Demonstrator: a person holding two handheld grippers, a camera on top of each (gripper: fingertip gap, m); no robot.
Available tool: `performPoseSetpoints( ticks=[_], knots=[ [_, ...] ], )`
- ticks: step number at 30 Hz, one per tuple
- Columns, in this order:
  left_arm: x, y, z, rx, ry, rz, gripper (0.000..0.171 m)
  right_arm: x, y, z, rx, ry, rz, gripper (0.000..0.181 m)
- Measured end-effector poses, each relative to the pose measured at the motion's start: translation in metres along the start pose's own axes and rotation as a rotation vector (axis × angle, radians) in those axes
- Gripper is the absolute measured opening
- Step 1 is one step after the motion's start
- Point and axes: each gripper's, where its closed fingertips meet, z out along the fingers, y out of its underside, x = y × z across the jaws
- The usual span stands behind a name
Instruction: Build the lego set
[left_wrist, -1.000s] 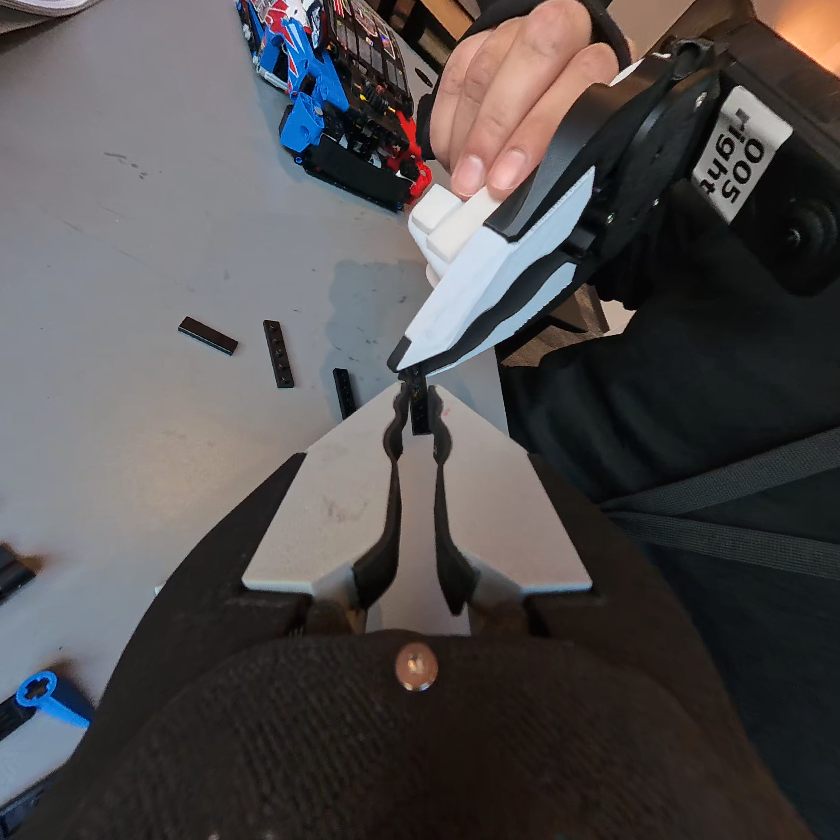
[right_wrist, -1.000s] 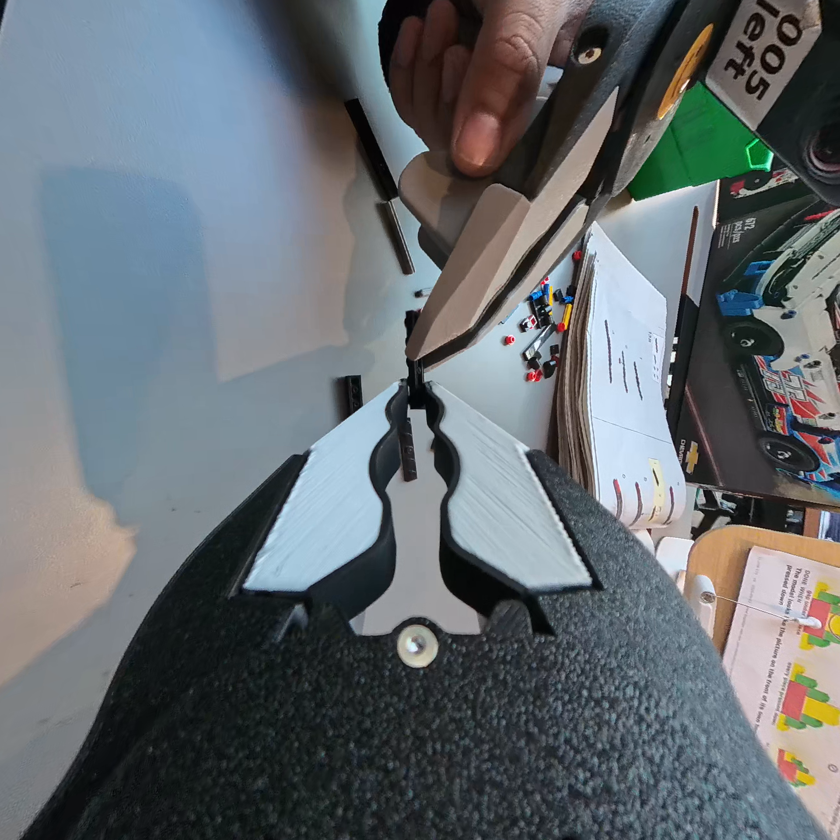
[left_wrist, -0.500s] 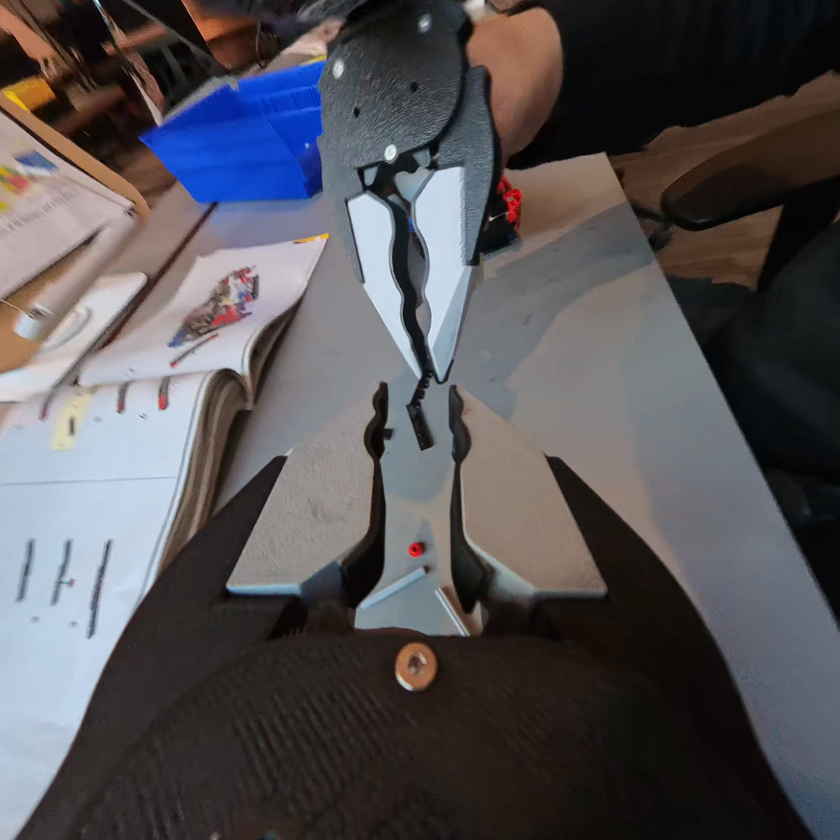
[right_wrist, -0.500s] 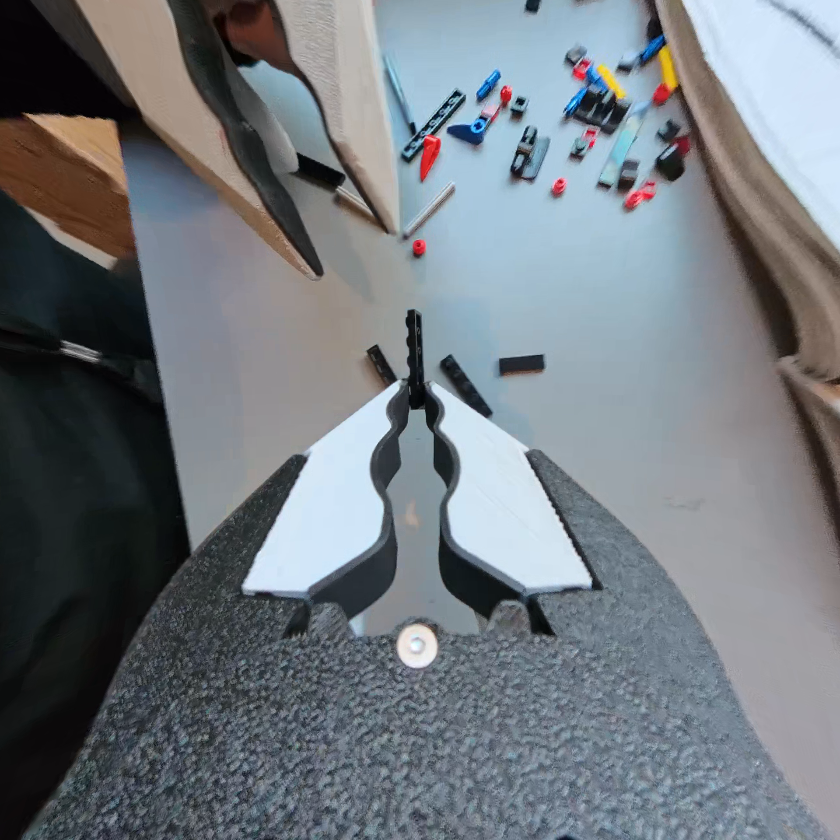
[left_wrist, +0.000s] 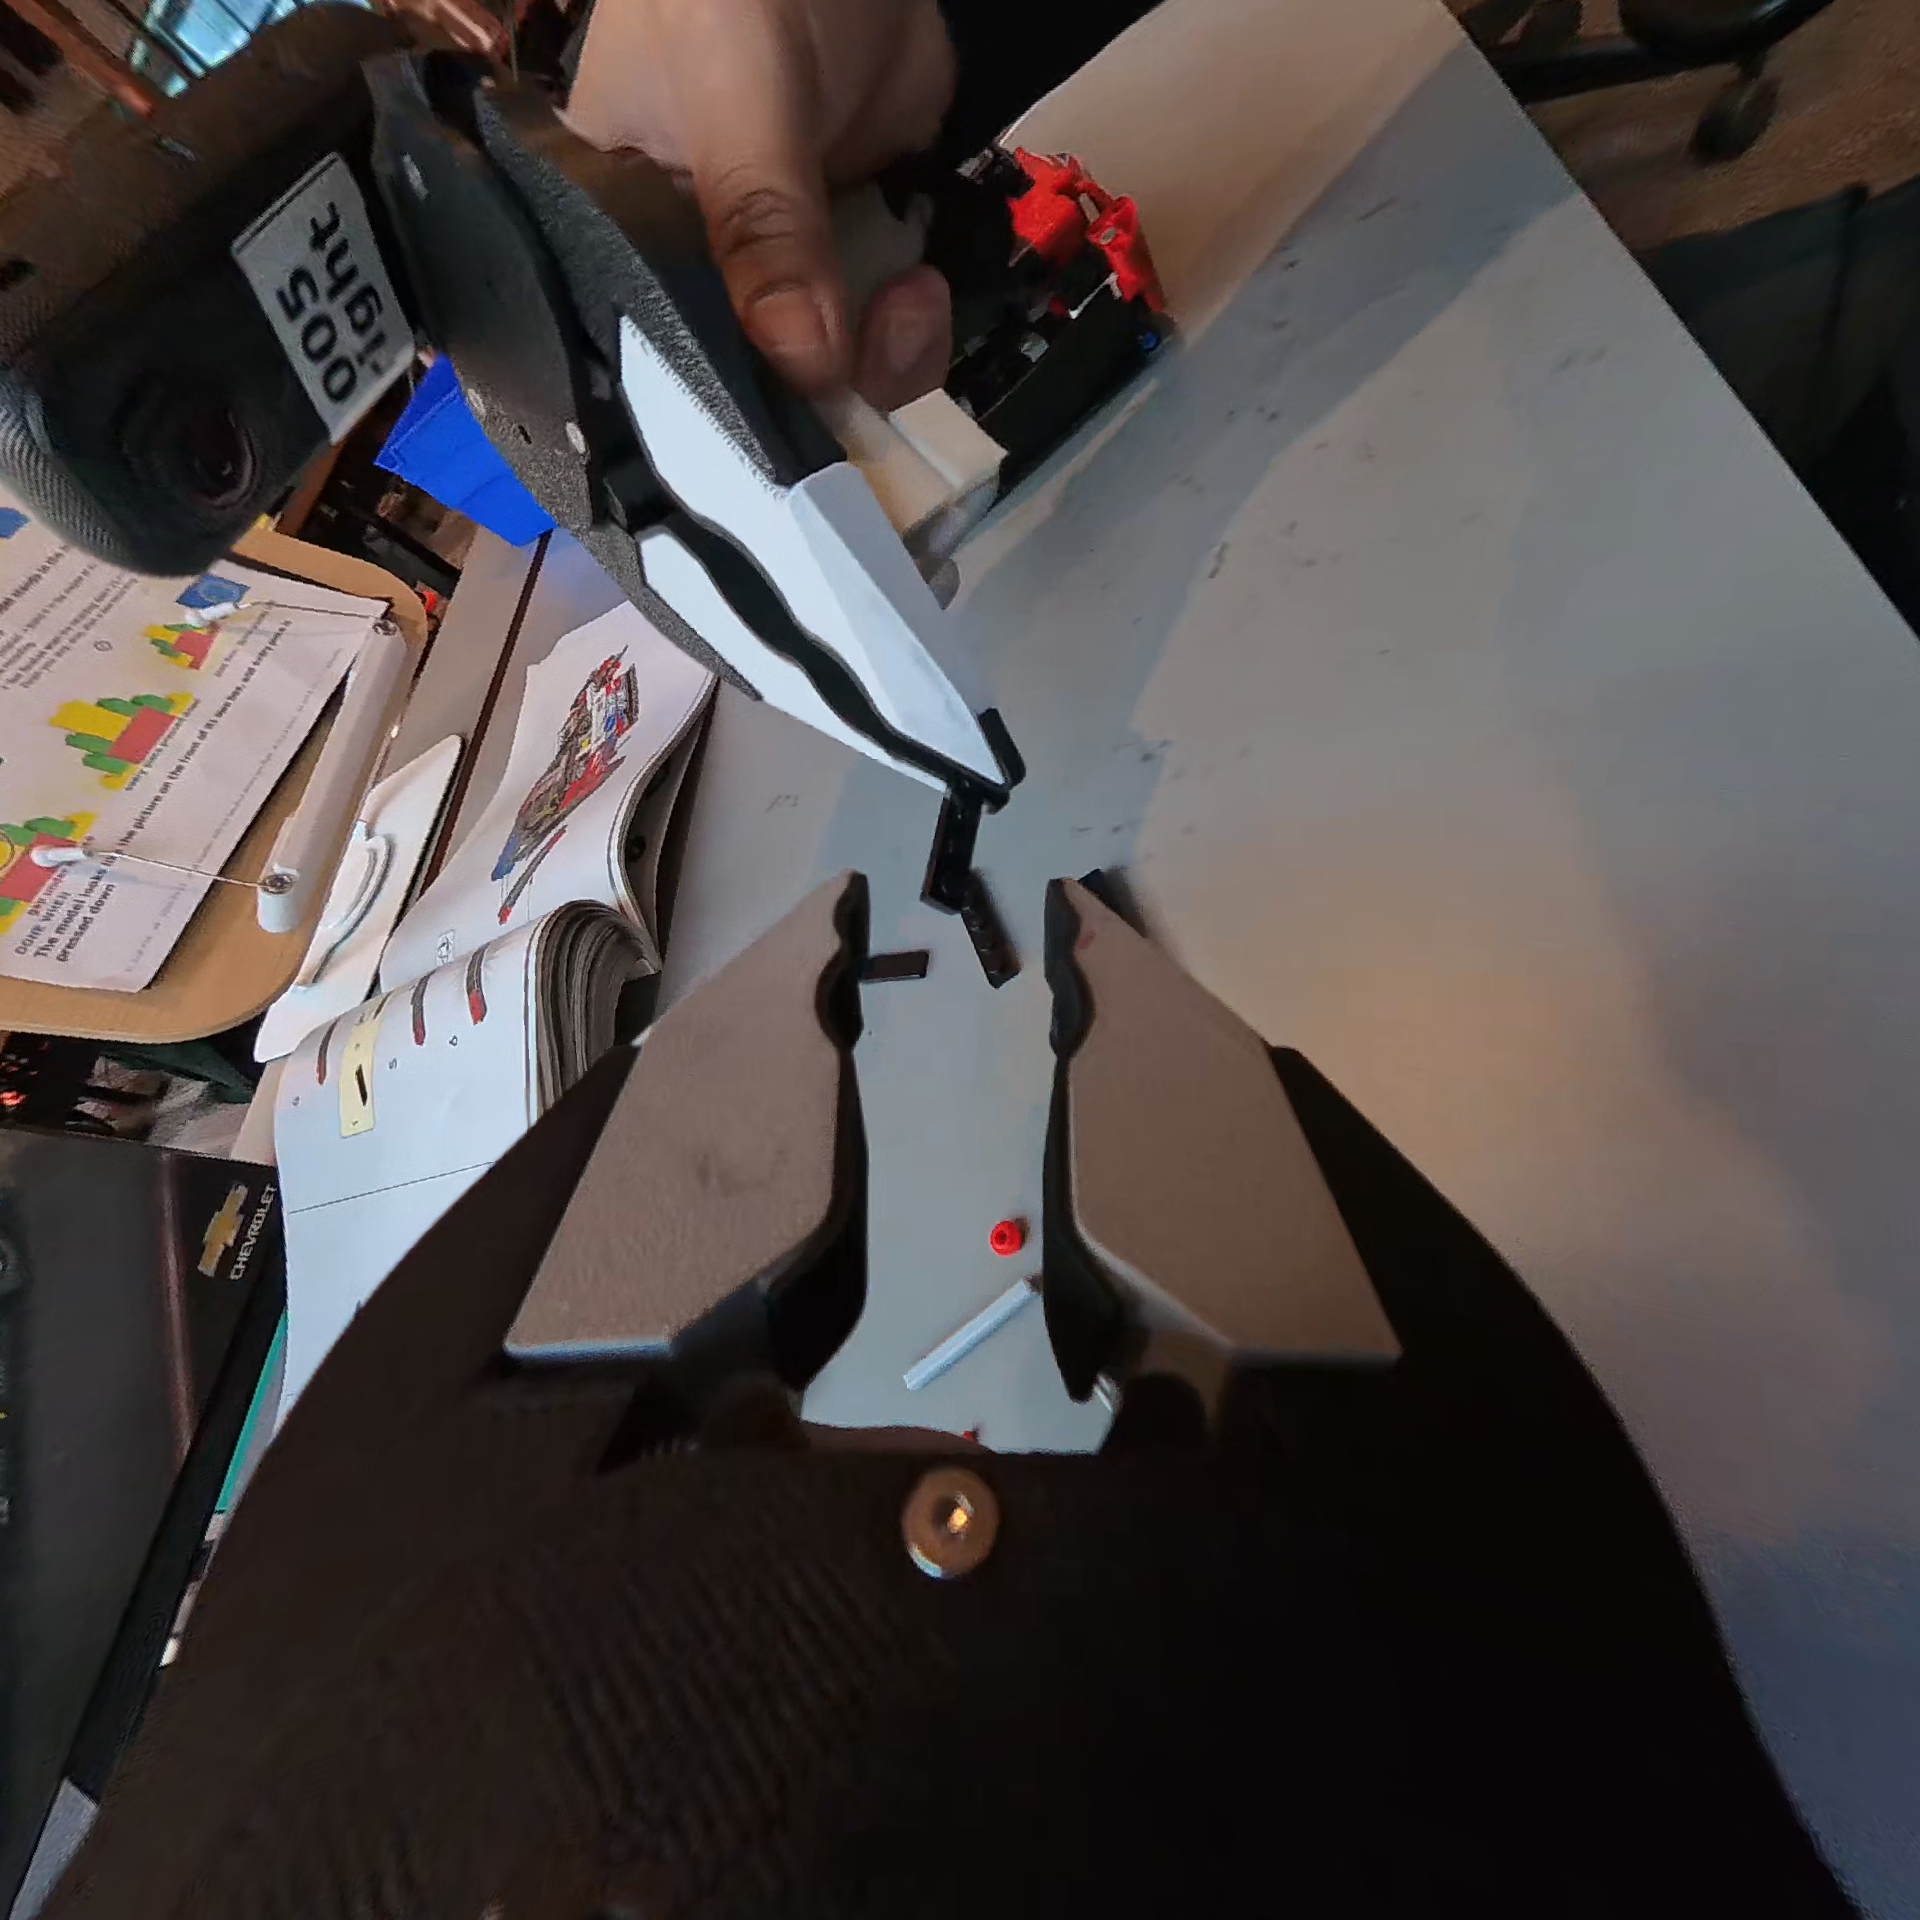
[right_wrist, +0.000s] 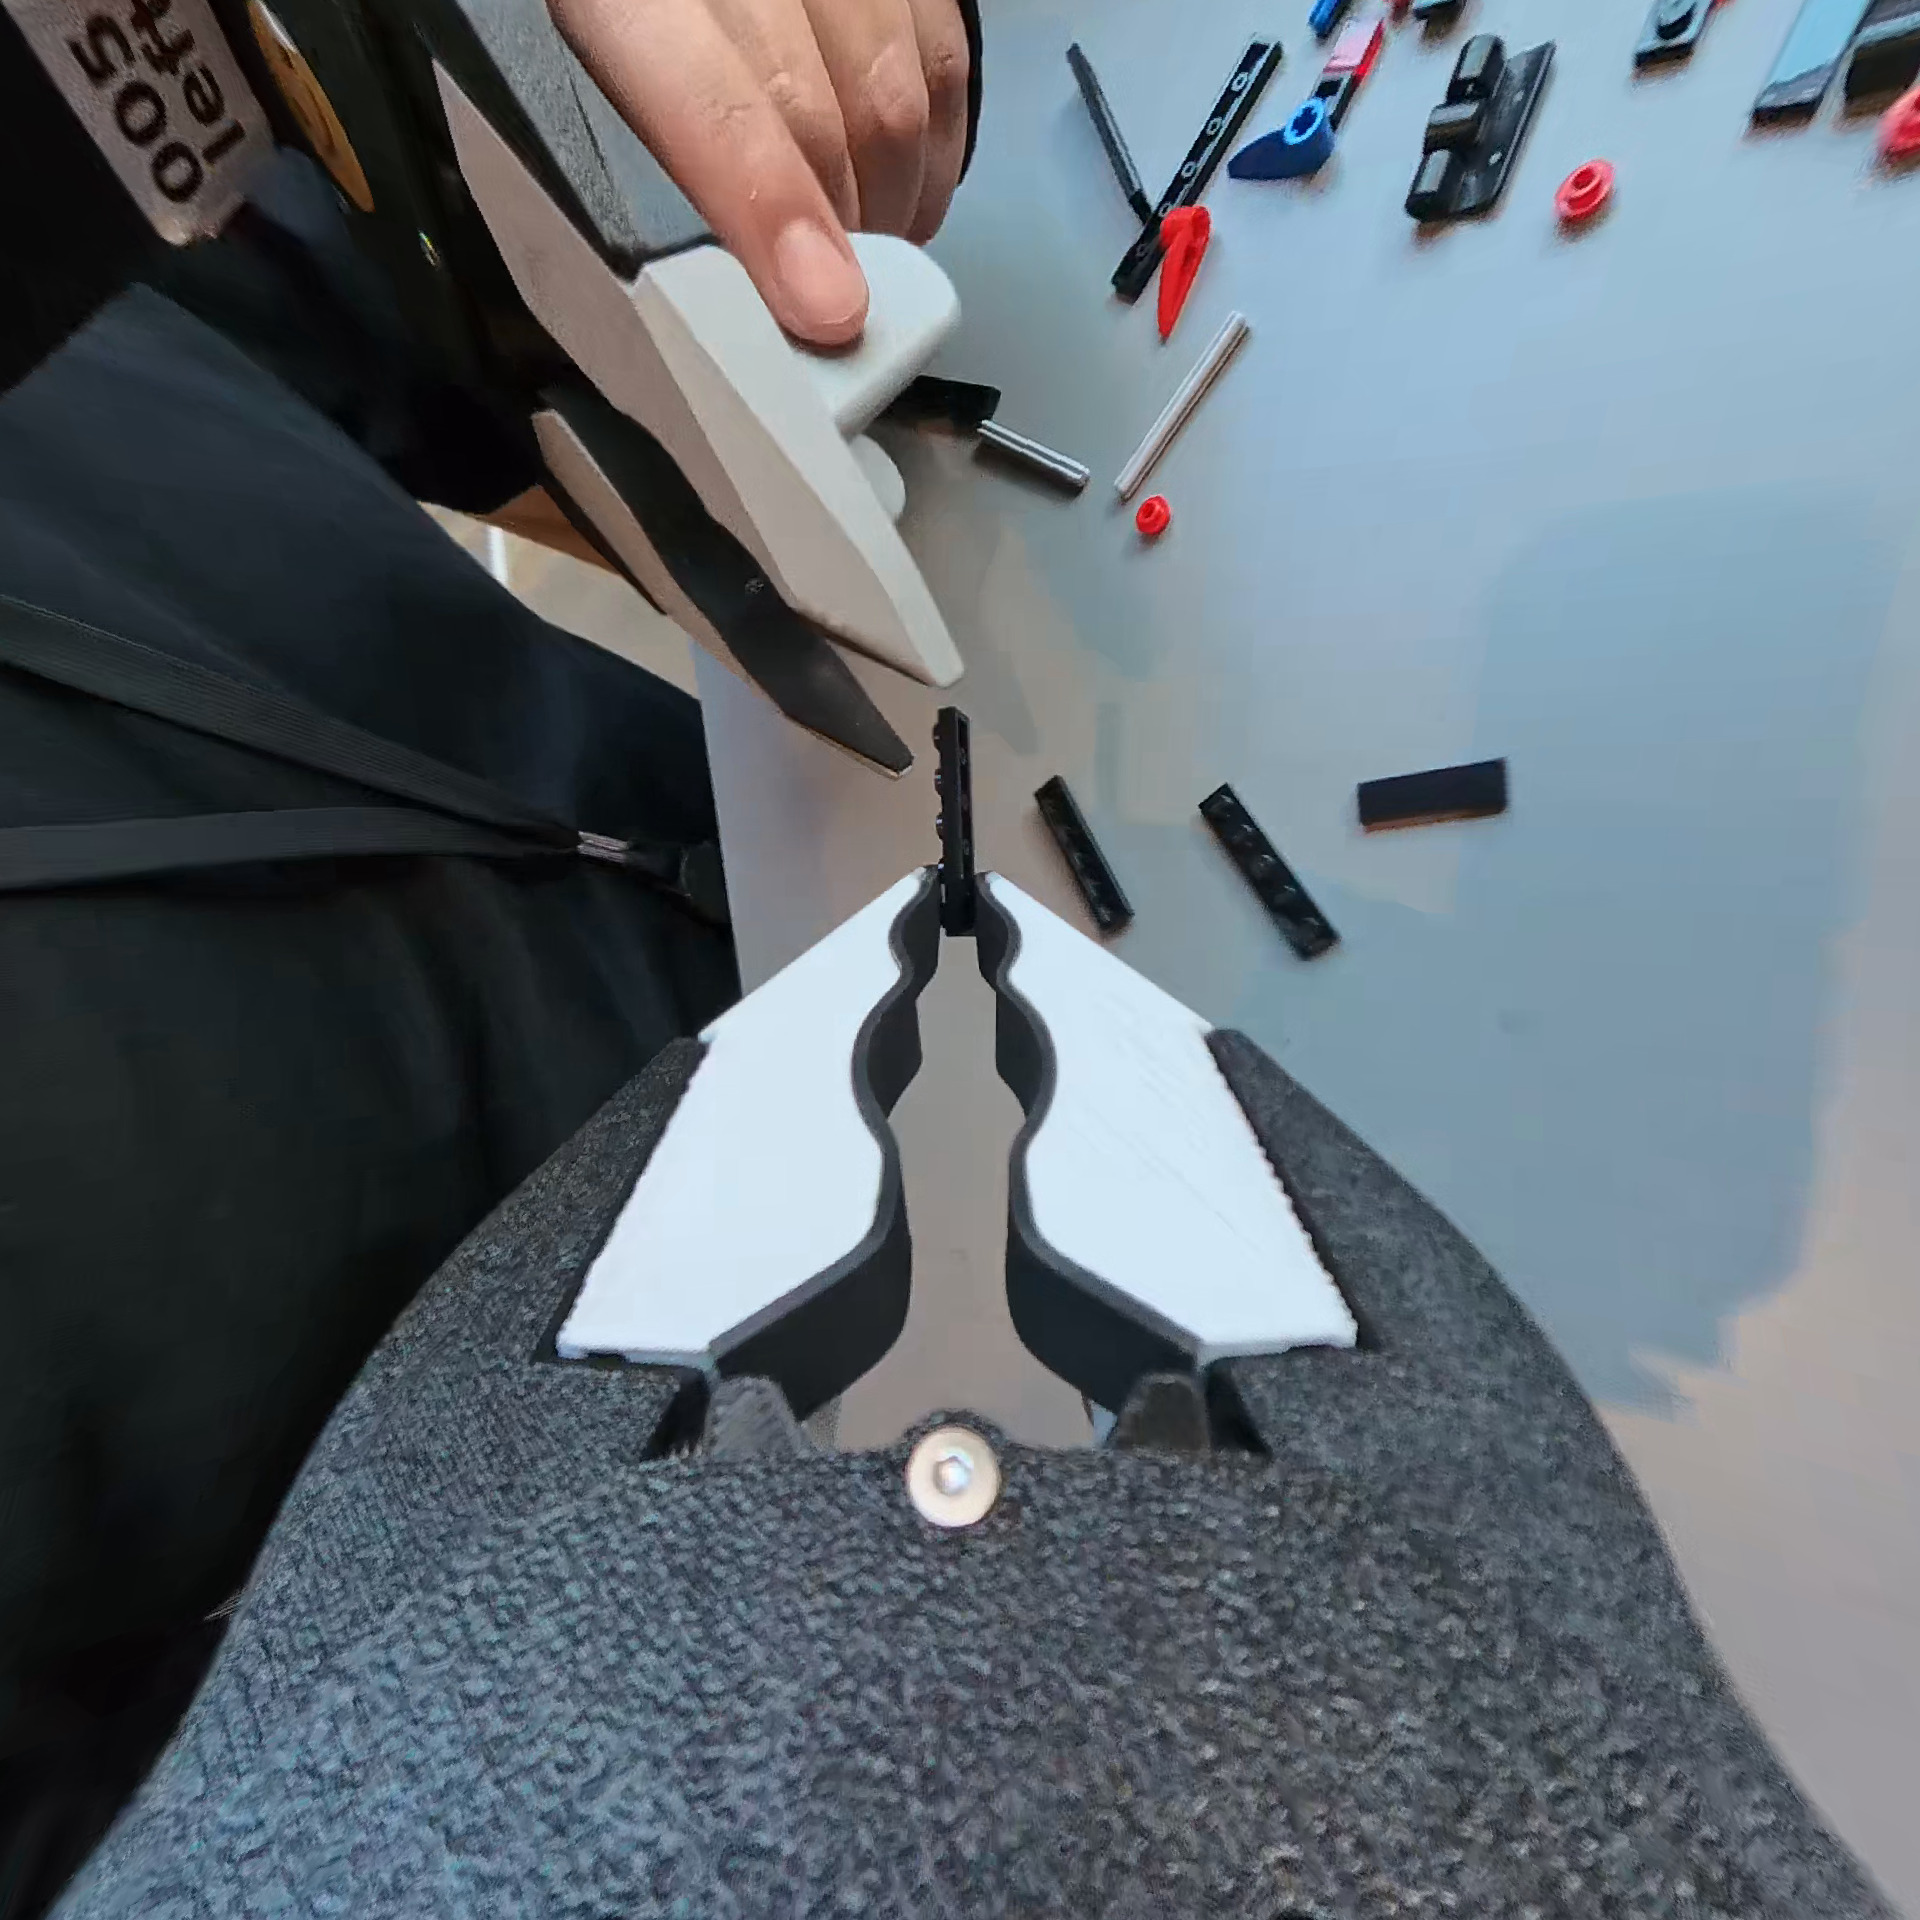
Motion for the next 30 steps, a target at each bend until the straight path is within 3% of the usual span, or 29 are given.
performPoseSetpoints(
  ticks=[10, 13, 16, 18, 22, 25, 30],
  knots=[
    [0.009, -0.005, 0.002, 0.021, 0.036, 0.011, 0.019, -0.017, -0.003, 0.004, 0.004, -0.203, 0.087, 0.006],
    [0.007, -0.008, 0.000, 0.033, 0.031, 0.018, 0.006, -0.023, -0.004, 0.004, 0.004, -0.267, 0.119, 0.006],
    [0.004, -0.003, 0.001, 0.006, 0.067, -0.086, 0.005, -0.017, -0.007, 0.002, 0.042, -0.247, 0.135, 0.005],
    [0.003, 0.003, 0.005, -0.015, 0.131, -0.279, 0.006, -0.005, -0.008, 0.000, 0.066, -0.143, 0.115, 0.008],
    [0.003, 0.034, 0.013, -0.131, 0.220, -0.620, 0.005, 0.028, 0.000, -0.010, 0.076, 0.254, -0.058, 0.013],
    [0.004, 0.045, 0.016, -0.181, 0.220, -0.681, 0.006, 0.031, 0.000, -0.011, 0.100, 0.424, -0.189, 0.017],
    [0.011, 0.051, 0.022, -0.235, 0.221, -0.710, 0.006, 0.047, 0.011, -0.011, -0.008, 0.618, -0.341, 0.019]
  ],
)
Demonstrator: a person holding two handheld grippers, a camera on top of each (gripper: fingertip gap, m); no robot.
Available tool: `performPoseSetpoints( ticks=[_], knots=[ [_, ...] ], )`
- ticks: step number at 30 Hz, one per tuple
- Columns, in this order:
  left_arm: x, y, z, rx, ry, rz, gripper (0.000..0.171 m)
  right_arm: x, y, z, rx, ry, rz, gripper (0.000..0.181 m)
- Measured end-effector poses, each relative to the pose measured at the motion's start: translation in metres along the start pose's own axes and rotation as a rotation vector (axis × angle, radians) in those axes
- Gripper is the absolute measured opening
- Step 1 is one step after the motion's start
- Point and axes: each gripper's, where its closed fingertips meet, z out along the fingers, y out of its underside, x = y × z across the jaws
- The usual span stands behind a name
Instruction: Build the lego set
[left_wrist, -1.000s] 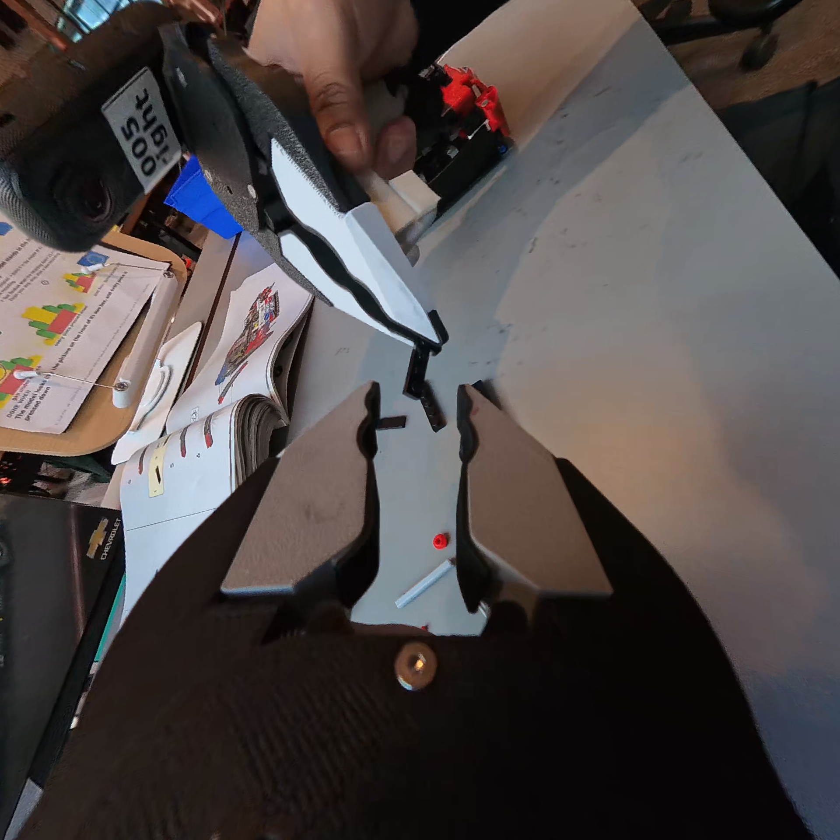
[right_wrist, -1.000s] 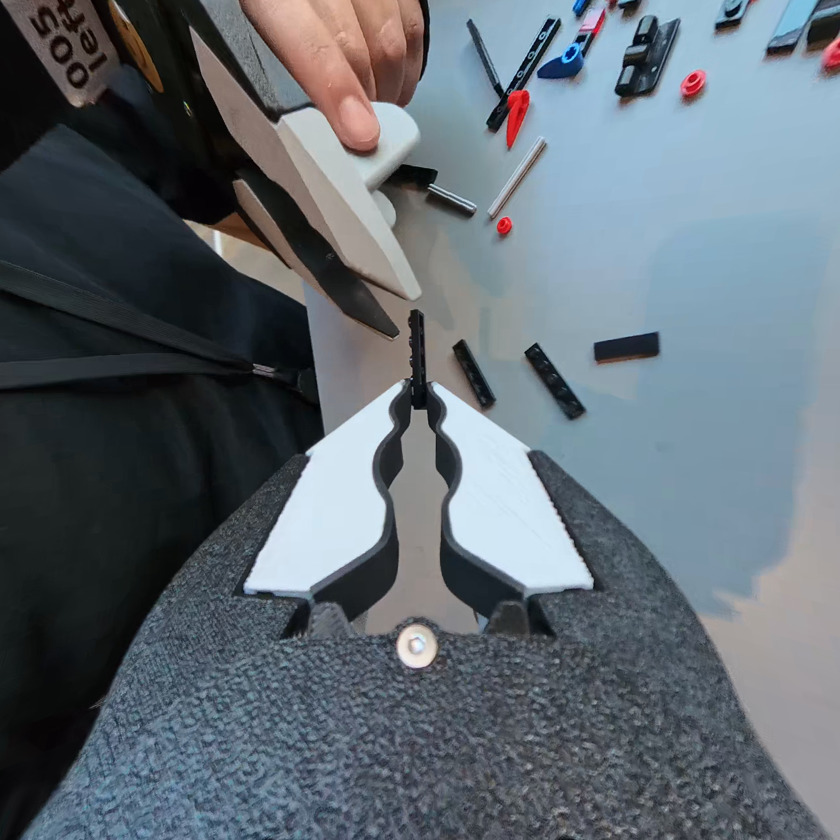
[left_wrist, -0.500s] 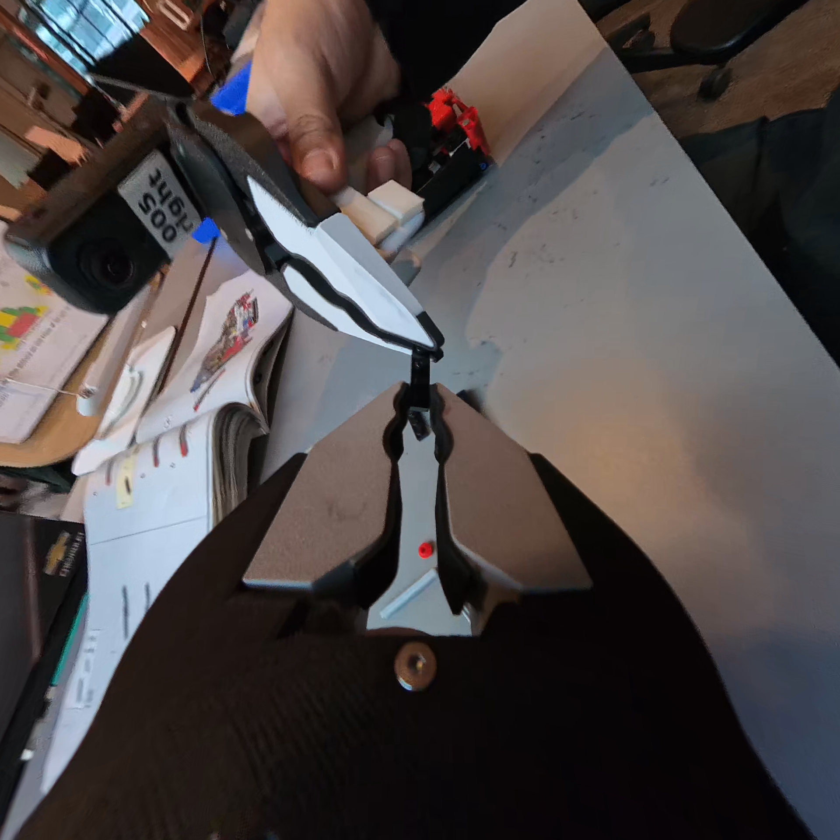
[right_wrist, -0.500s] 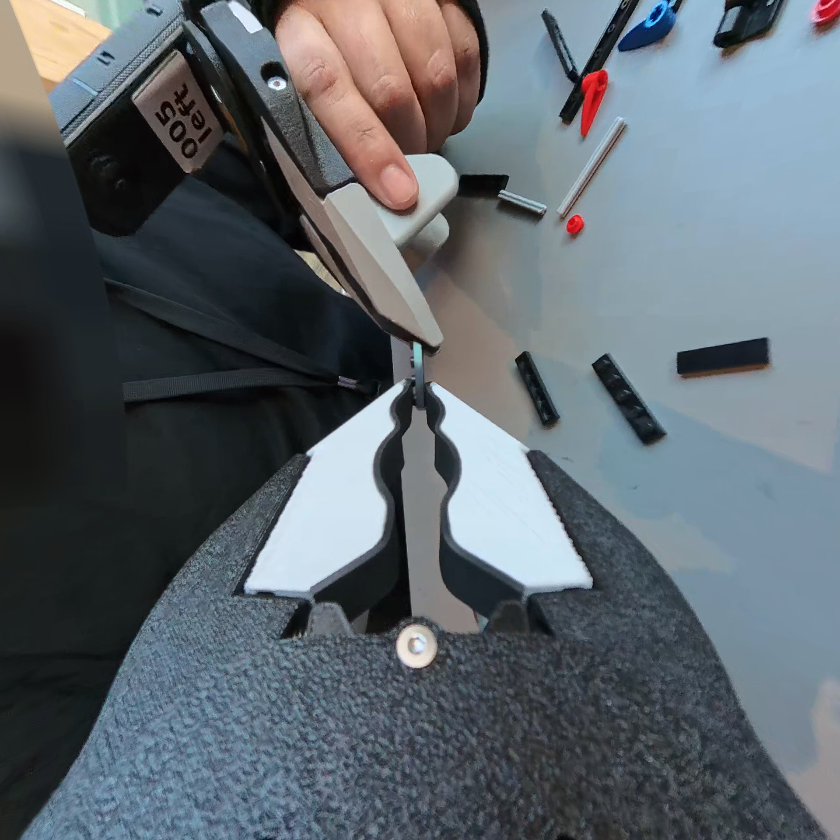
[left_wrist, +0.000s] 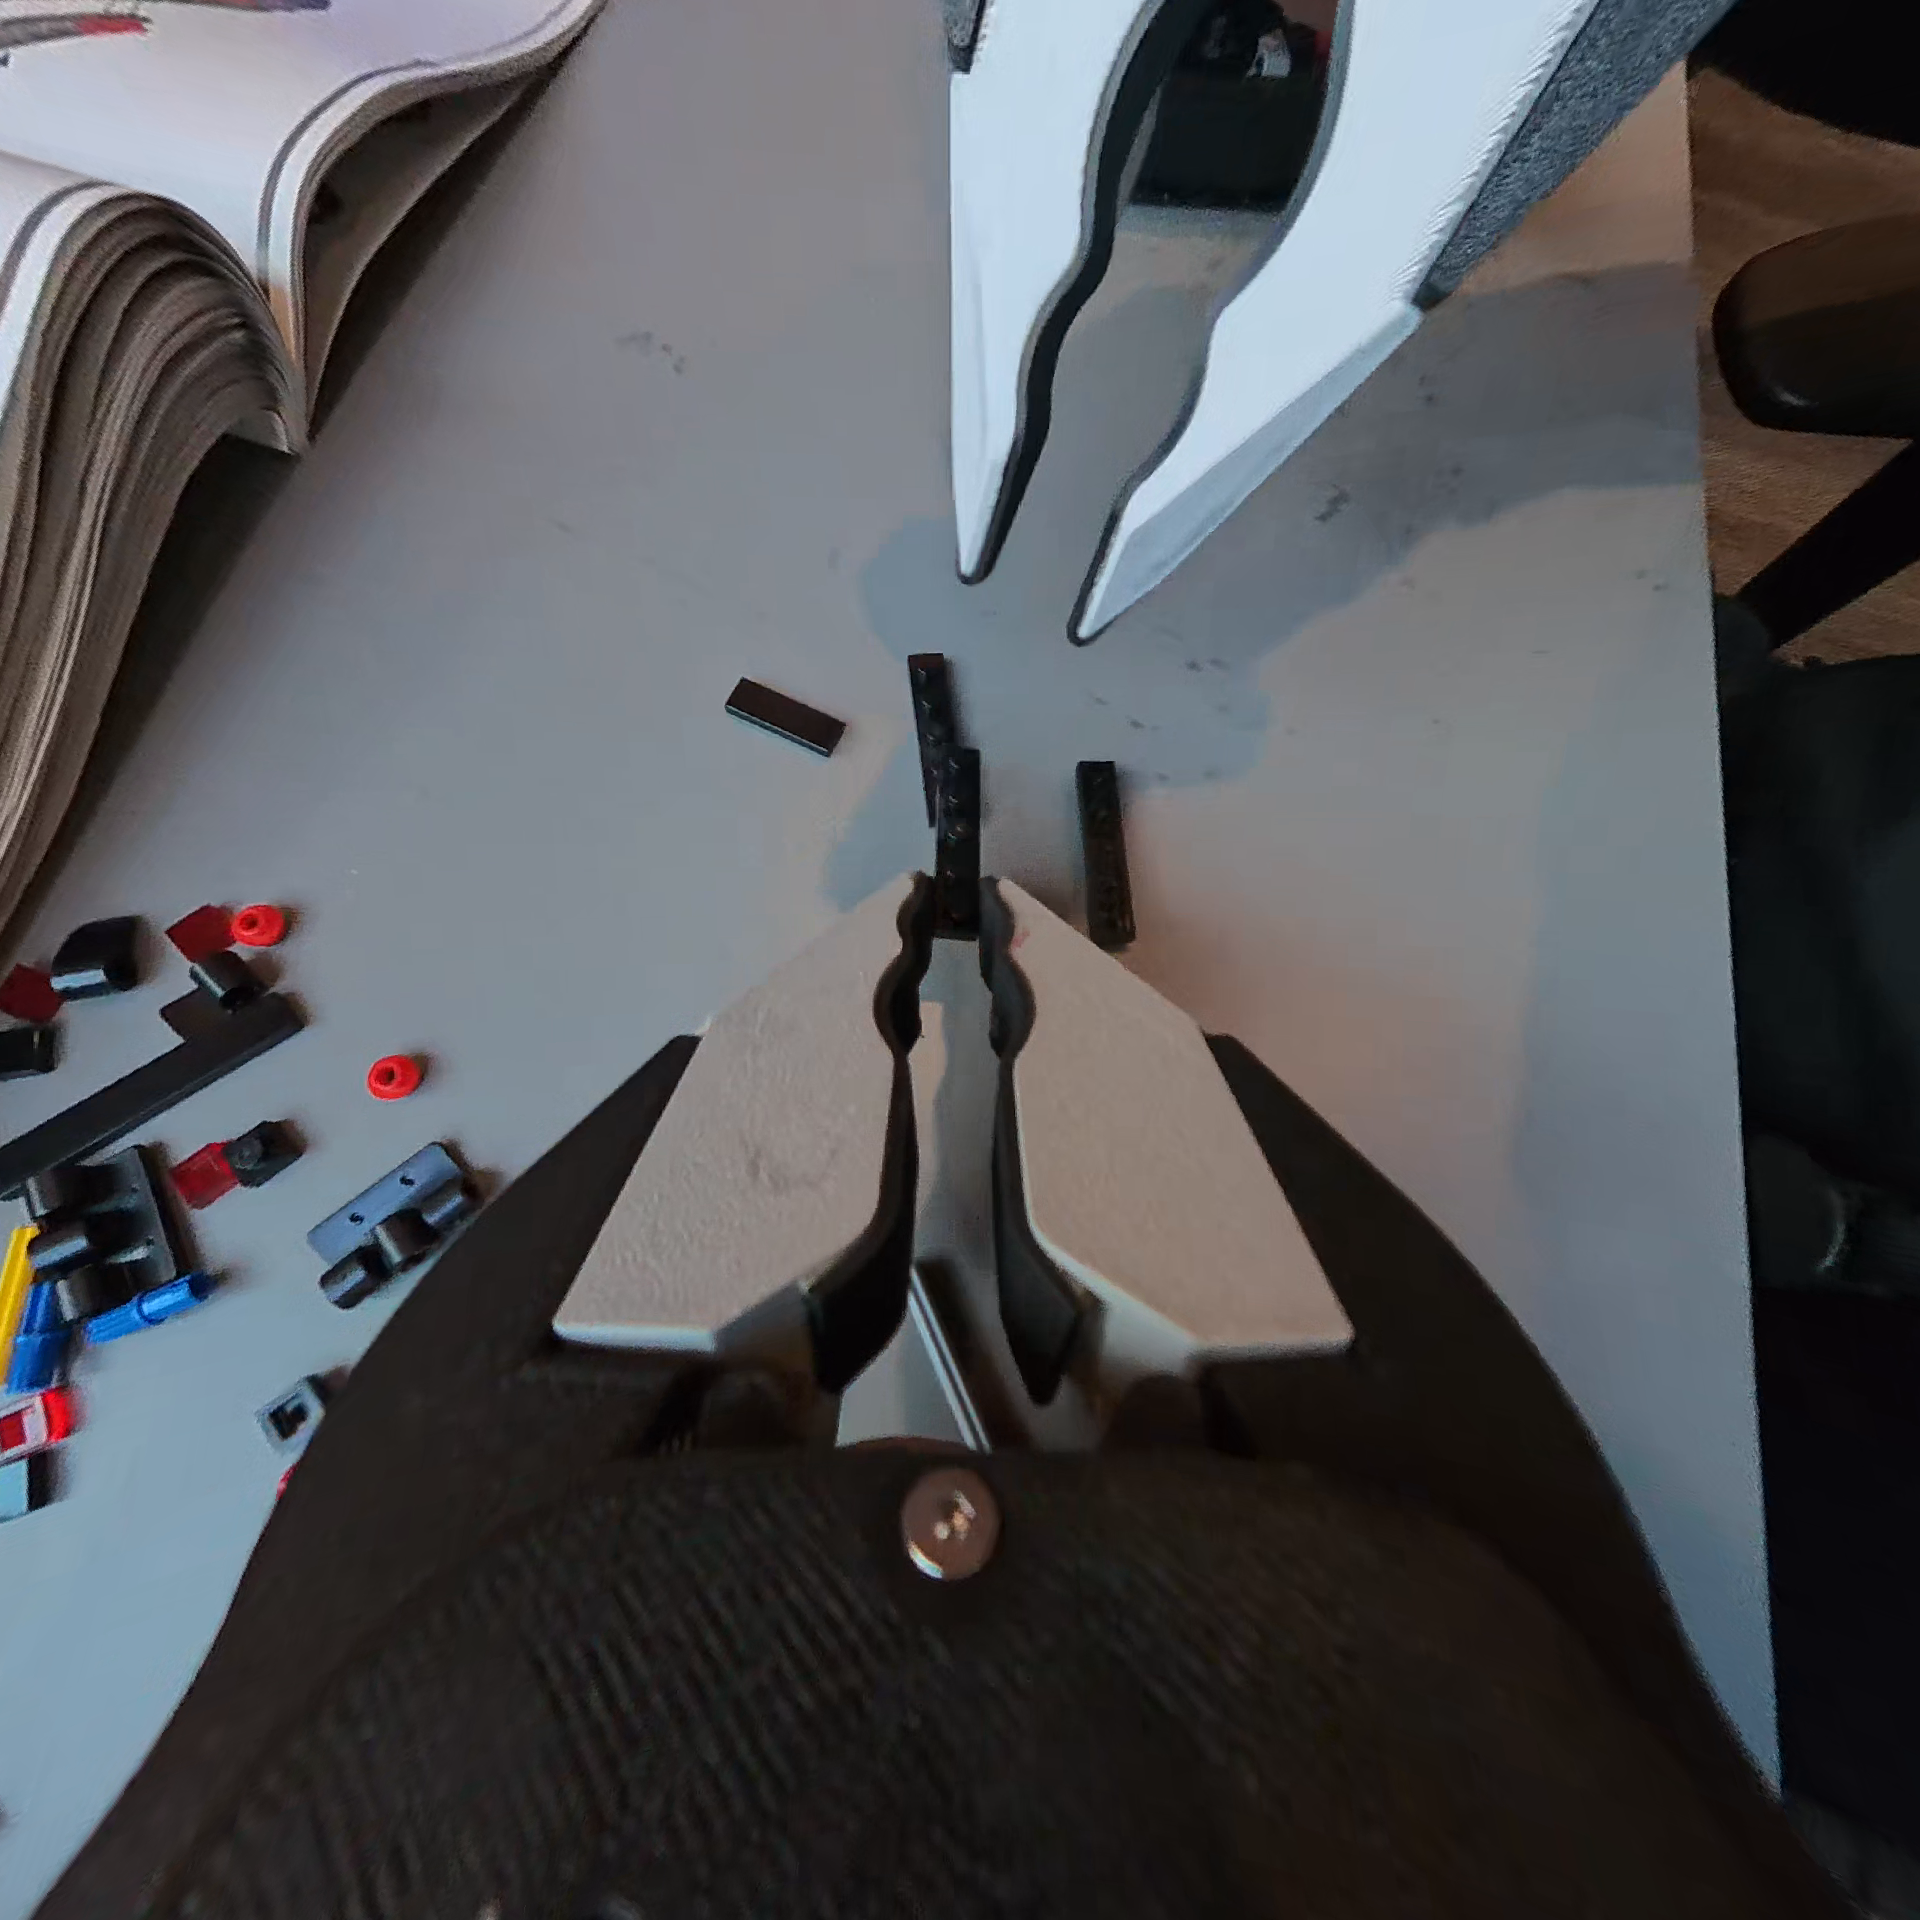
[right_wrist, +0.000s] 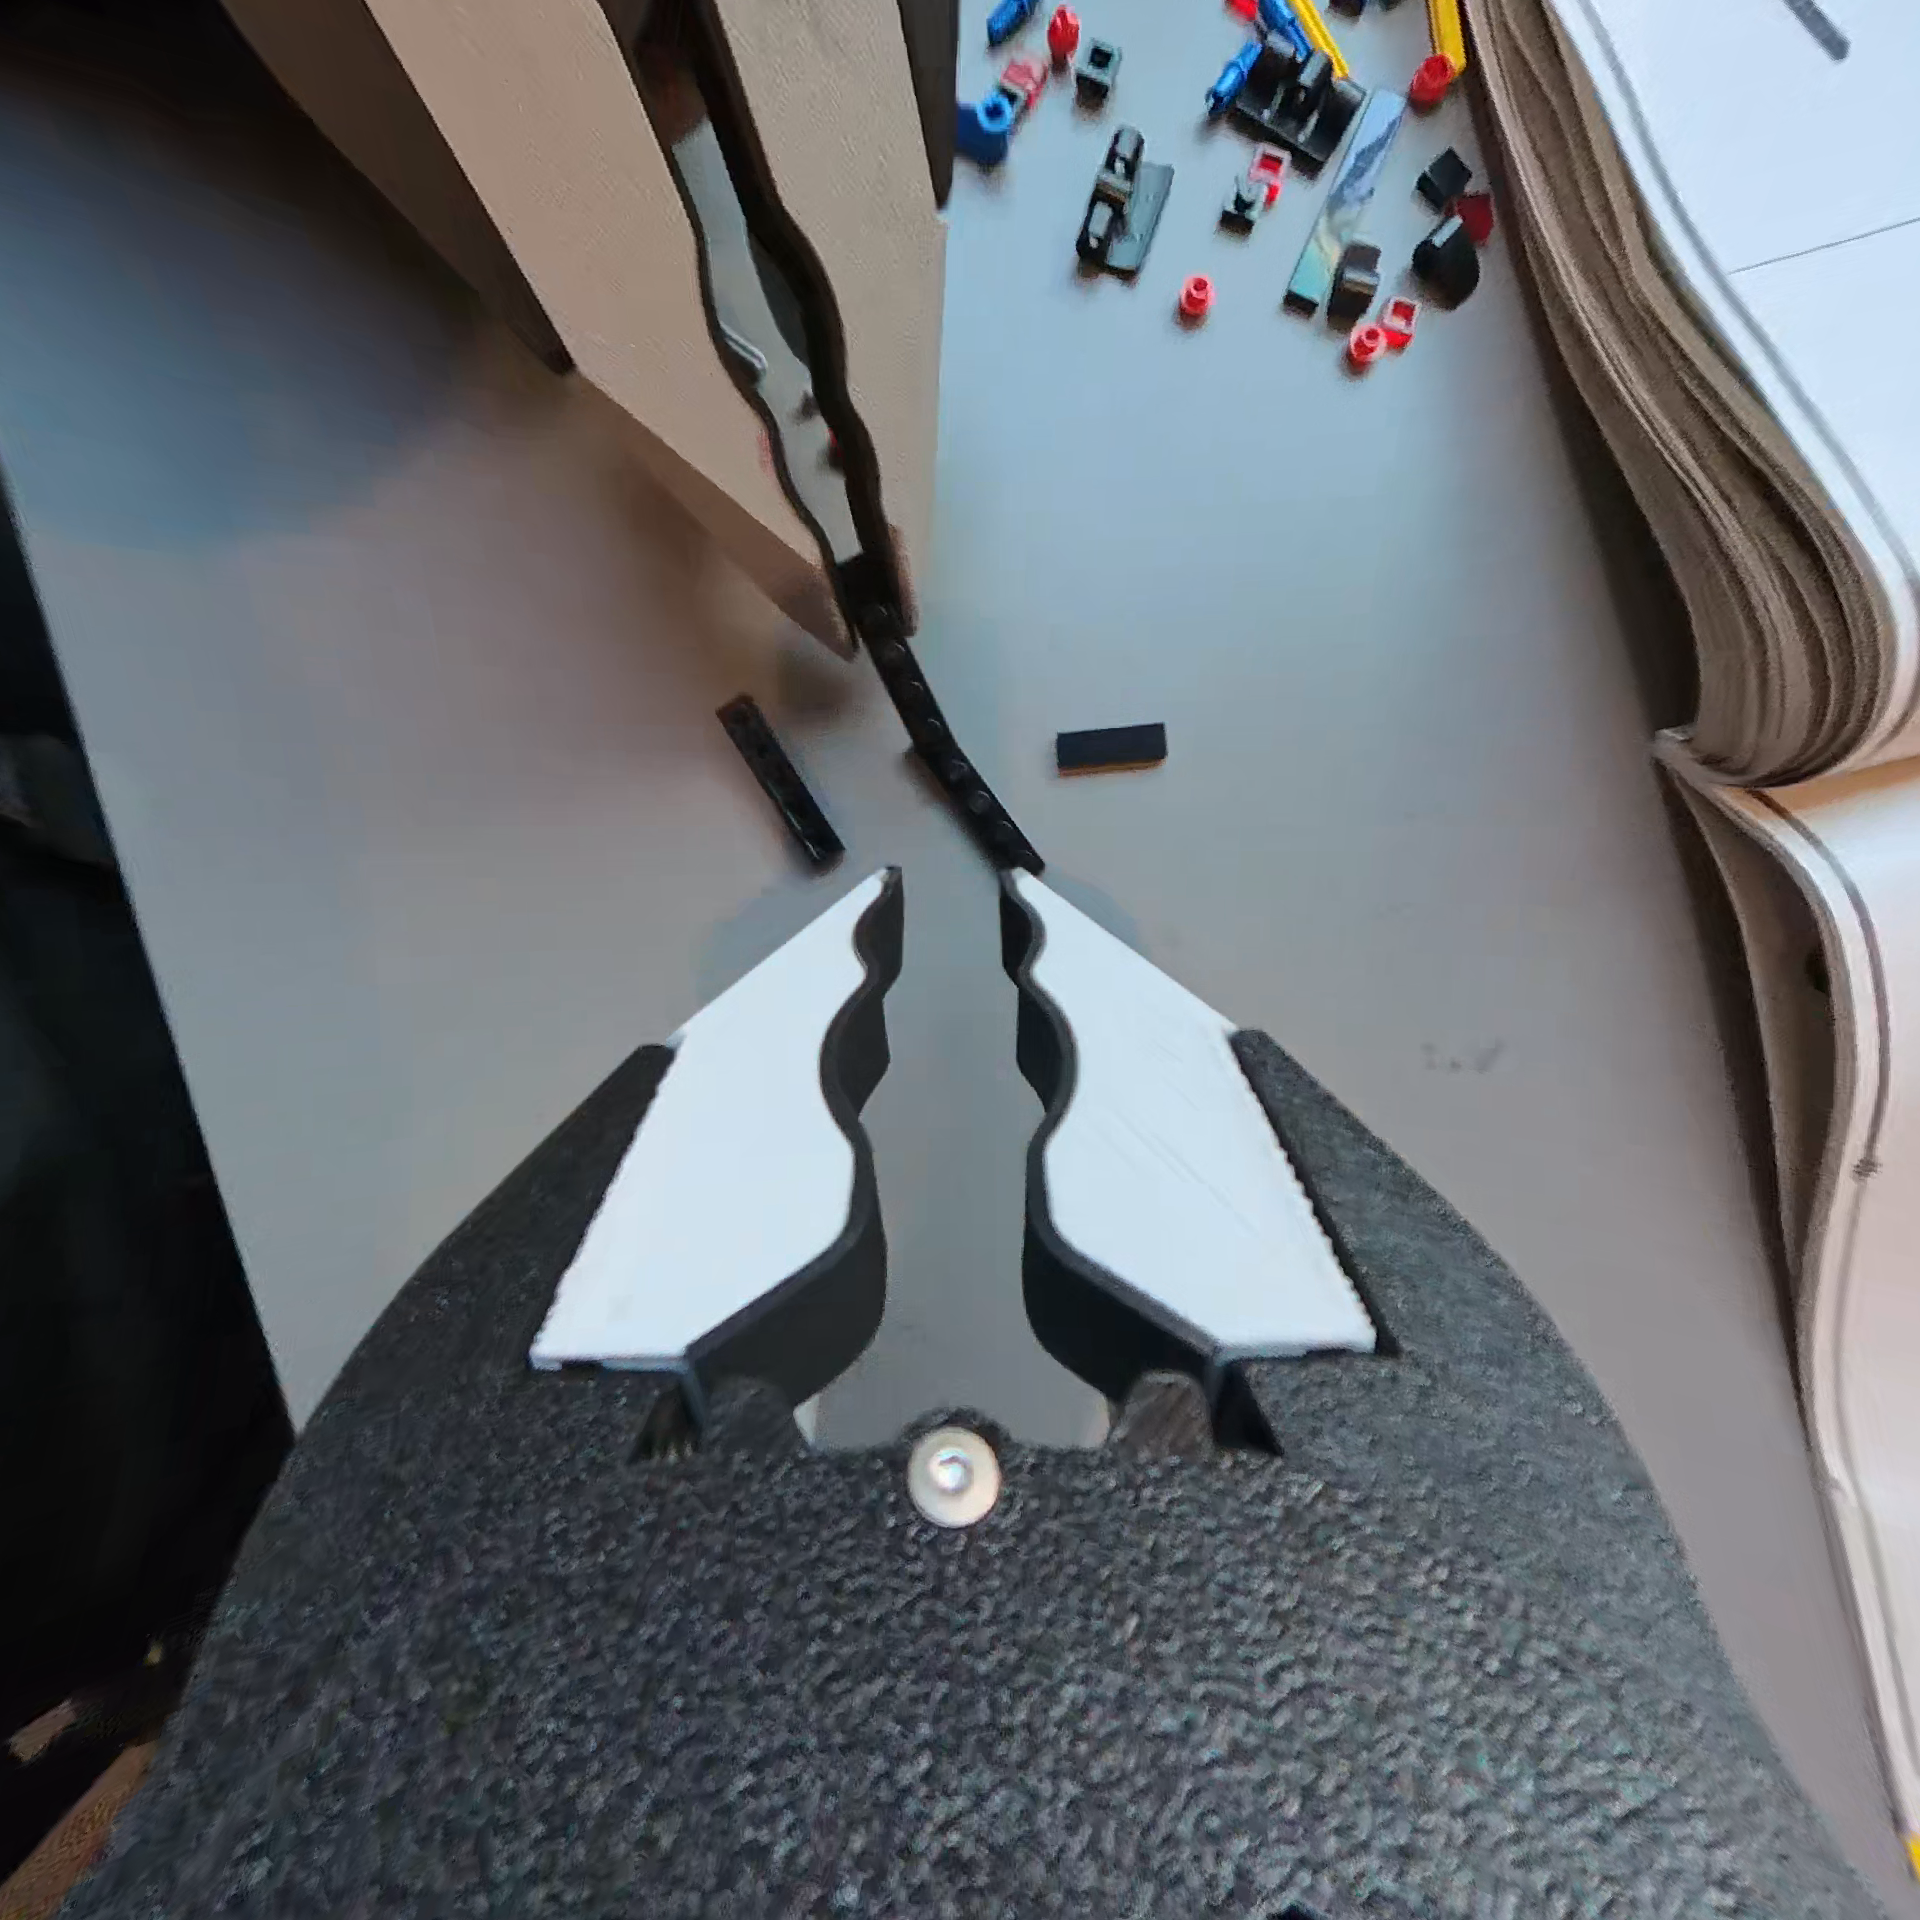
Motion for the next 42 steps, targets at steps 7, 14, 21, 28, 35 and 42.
performPoseSetpoints(
  ticks=[7, 14, 21, 28, 35, 42],
  knots=[
    [-0.002, 0.003, 0.003, -0.016, -0.011, -0.019, 0.005, 0.013, 0.011, 0.012, -0.072, 0.028, 0.002, 0.023],
    [-0.004, 0.005, 0.003, -0.019, -0.014, -0.028, 0.005, 0.007, 0.008, 0.022, -0.082, -0.064, 0.033, 0.017],
    [-0.018, 0.008, -0.007, -0.025, -0.045, -0.027, 0.006, 0.002, 0.010, 0.016, -0.073, -0.077, 0.091, 0.011],
    [-0.023, -0.003, -0.020, 0.057, -0.019, -0.081, 0.006, 0.009, -0.003, -0.006, 0.076, -0.028, 0.218, 0.010],
    [-0.011, -0.001, -0.011, 0.033, 0.021, -0.046, 0.006, -0.001, -0.019, -0.013, 0.232, -0.033, 0.182, 0.014],
    [-0.003, -0.003, -0.009, 0.037, 0.034, -0.013, 0.006, -0.005, -0.022, -0.009, 0.218, -0.022, 0.052, 0.024]
  ],
)
